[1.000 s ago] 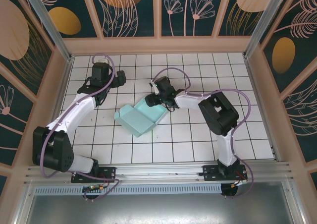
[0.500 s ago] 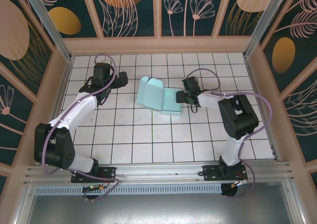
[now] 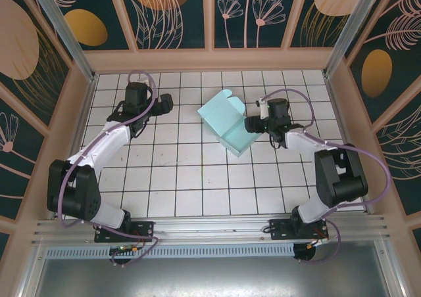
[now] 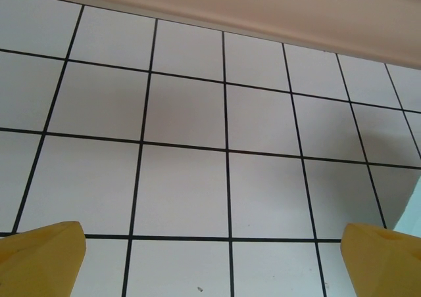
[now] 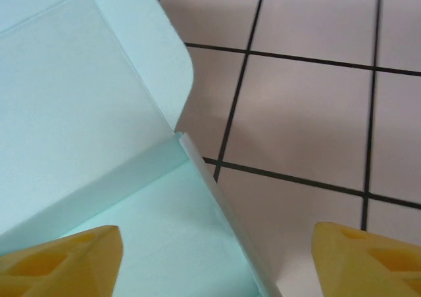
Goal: Fold the paper box
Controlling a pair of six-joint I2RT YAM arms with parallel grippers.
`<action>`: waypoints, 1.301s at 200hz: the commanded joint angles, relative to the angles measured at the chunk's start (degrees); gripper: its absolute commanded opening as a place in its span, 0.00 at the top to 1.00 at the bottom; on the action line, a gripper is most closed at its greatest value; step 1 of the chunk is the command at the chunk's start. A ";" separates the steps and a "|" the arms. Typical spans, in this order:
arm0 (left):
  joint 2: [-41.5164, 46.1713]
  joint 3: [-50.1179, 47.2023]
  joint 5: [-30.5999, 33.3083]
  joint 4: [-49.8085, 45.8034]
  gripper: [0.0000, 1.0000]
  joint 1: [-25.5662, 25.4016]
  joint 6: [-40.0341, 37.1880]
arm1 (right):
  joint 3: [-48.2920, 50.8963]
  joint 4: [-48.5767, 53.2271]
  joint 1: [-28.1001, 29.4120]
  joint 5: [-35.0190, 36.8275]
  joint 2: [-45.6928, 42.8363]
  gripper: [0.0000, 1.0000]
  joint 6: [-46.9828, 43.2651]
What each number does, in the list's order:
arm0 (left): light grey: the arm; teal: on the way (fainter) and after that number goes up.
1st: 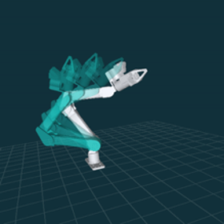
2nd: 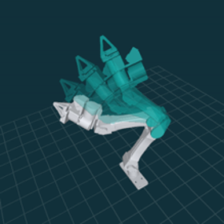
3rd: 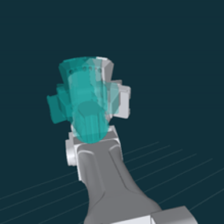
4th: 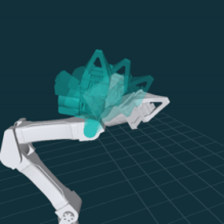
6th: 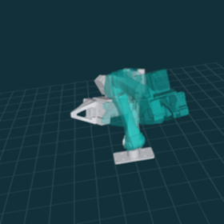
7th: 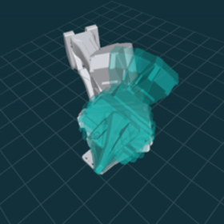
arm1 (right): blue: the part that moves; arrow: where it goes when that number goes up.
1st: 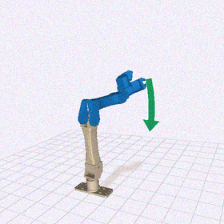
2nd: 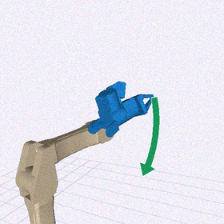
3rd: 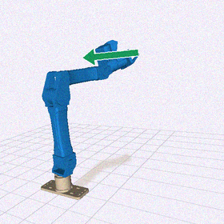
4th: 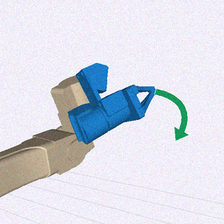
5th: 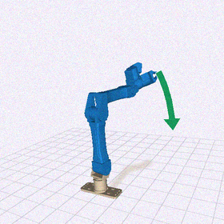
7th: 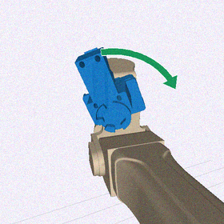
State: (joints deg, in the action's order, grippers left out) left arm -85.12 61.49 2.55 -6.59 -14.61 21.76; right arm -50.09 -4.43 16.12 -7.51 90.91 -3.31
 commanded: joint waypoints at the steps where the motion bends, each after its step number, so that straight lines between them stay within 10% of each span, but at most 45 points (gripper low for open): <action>1: 0.20 0.40 -1.84 1.15 0.01 0.05 0.02 | -5.61 2.43 -1.48 -8.47 5.47 0.30 -5.85; 62: 0.45 -0.76 -2.26 1.13 0.01 0.09 -0.40 | -11.26 10.03 -1.69 -8.18 12.09 0.68 -4.18; 173: -3.54 0.21 -5.32 2.81 0.01 0.07 0.03 | -0.58 5.25 1.88 10.64 2.17 0.93 15.91; 214: -3.82 -0.49 -9.43 5.00 0.01 0.10 1.16 | 4.04 0.02 4.19 12.89 -3.67 0.76 24.19; 260: -7.16 4.55 -6.00 0.39 0.01 -7.99 -6.25 | 5.51 -7.48 1.50 8.86 -9.41 0.33 19.75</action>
State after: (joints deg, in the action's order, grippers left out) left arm -89.47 62.15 -4.16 -3.70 -18.35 19.33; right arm -45.67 -4.84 19.07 2.52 85.43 17.04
